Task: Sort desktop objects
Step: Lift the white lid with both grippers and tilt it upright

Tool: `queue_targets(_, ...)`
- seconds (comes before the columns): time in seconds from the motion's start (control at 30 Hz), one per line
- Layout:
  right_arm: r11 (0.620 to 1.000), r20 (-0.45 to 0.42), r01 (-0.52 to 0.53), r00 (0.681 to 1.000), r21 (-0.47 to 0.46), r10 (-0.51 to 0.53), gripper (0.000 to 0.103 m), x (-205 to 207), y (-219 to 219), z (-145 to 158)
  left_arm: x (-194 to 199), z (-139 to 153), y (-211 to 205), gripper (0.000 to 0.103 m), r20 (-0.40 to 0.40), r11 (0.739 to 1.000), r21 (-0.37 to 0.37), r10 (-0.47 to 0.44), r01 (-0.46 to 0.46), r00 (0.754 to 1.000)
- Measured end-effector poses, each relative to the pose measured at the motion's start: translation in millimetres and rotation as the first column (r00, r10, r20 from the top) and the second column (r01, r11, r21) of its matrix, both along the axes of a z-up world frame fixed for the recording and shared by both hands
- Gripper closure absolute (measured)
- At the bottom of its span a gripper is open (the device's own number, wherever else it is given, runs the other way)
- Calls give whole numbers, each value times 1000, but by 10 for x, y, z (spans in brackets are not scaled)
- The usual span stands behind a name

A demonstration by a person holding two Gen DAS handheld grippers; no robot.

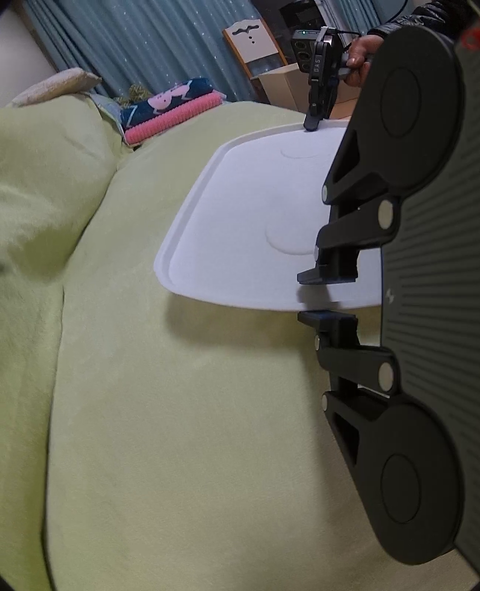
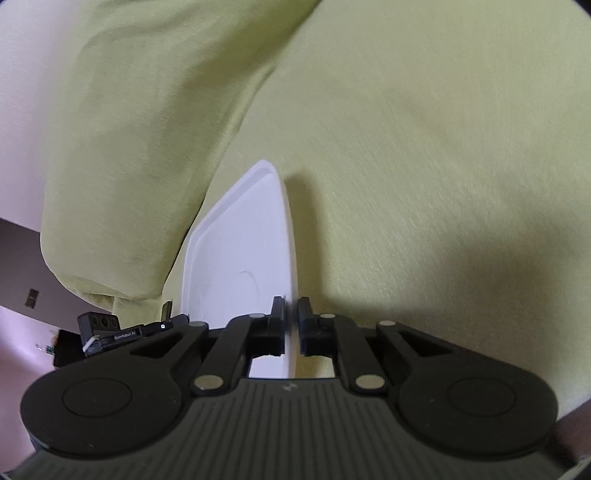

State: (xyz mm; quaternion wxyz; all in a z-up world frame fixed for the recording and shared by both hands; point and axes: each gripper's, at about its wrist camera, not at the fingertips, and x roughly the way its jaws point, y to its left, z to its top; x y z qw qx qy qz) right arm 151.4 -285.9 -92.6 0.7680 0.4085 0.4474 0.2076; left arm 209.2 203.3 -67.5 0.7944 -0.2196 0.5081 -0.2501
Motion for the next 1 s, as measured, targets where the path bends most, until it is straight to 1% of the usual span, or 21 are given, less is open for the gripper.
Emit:
queue_targets(0.23,998,35,59,998,-15,-58,96,-143,-223,207,69,219,-325,89,52,999,9,-42,42,998)
queue_targets(0.53,989,58,145,988,-31,-144,96,-453,-600,380,95,386,-872,89,84,993,10,-122,121,989)
queue_targets(0.8,973,75,226,972,-38,-223,96,-845,-985,493,83,514,-1412,89,108,979,19,-206,205,973)
queue_targets(1.0,956,88,291,954,-37,-287,96,-1156,-1336,561,65,595,-1857,89,119,962,26,-273,272,955)
